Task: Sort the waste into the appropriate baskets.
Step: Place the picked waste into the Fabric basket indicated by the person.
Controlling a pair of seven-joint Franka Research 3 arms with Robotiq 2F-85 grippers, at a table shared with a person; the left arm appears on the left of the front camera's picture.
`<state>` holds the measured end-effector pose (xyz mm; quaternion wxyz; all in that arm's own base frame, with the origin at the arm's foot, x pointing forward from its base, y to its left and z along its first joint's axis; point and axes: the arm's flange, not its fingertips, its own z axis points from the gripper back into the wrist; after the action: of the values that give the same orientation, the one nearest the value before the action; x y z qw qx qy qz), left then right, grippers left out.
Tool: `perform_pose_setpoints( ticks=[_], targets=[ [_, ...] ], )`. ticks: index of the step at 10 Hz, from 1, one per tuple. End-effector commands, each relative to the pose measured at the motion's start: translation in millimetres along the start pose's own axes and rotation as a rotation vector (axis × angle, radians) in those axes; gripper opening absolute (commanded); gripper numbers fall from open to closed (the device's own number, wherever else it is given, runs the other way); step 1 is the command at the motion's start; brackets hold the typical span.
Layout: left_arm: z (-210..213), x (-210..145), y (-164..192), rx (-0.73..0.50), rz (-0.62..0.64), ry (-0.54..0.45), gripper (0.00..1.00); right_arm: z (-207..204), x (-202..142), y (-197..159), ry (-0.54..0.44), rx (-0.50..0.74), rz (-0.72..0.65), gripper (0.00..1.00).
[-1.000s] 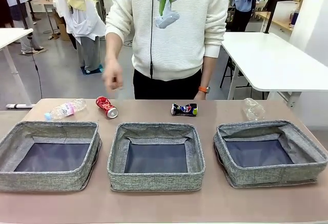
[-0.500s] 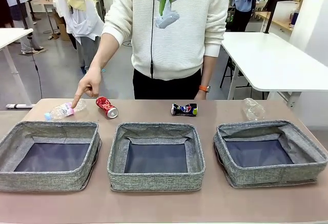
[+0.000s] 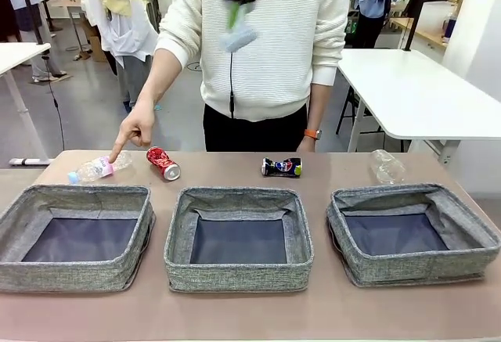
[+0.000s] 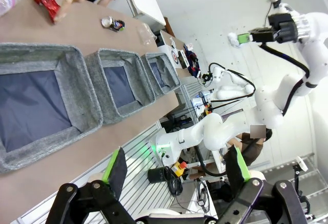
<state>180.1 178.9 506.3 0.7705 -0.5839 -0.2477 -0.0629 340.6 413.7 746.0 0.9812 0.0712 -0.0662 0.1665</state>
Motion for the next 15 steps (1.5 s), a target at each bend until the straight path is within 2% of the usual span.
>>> perform_pose_setpoints(
  ticks=[1,2,3,4,5,6,7,8,10,11,12,13,15],
  targets=[
    [-0.1,1.9,-2.7,-0.015,-0.018,-0.009,1.0,-109.9,10.2,55.6,0.073,0.26,0.381,0.04],
    [-0.1,1.9,-2.7,-0.015,-0.018,-0.009,1.0,-168.9,10.8,91.0,0.125,0.346,0.48,0.04],
    [-0.1,1.9,-2.7,-0.015,-0.018,-0.009,1.0,-216.8,7.0,117.5,0.142,0.379,0.532,0.04],
    [-0.1,1.9,-2.7,-0.015,-0.018,-0.009,1.0,-247.2,3.9,133.4,0.119,0.378,0.57,0.04],
    [-0.1,1.9,-2.7,-0.015,-0.018,-0.009,1.0,-255.1,6.5,140.1,0.003,0.317,0.475,0.04],
    [-0.1,1.9,-2.7,-0.015,-0.018,-0.009,1.0,-244.1,-6.3,146.5,0.088,0.334,0.492,0.04],
    [-0.1,1.9,-2.7,-0.015,-0.018,-0.009,1.0,-244.1,-6.3,146.5,0.088,0.334,0.492,0.04],
    [-0.1,1.9,-2.7,-0.015,-0.018,-0.009,1.0,-287.1,-4.3,158.4,0.086,0.347,0.512,0.04],
    [-0.1,1.9,-2.7,-0.015,-0.018,-0.009,1.0,-326.2,-1.1,129.9,-0.084,0.394,0.464,0.04],
    [-0.1,1.9,-2.7,-0.015,-0.018,-0.009,1.0,-339.6,-1.8,125.3,-0.171,0.364,0.448,0.04],
    [-0.1,1.9,-2.7,-0.015,-0.018,-0.009,1.0,-349.1,-2.7,120.4,-0.217,0.379,0.448,0.04],
    [-0.1,1.9,-2.7,-0.015,-0.018,-0.009,1.0,-353.4,-4.7,115.0,-0.236,0.453,0.435,0.04],
    [-0.1,1.9,-2.7,-0.015,-0.018,-0.009,1.0,-350.7,-6.2,107.2,-0.237,0.438,0.405,0.04]
  ],
)
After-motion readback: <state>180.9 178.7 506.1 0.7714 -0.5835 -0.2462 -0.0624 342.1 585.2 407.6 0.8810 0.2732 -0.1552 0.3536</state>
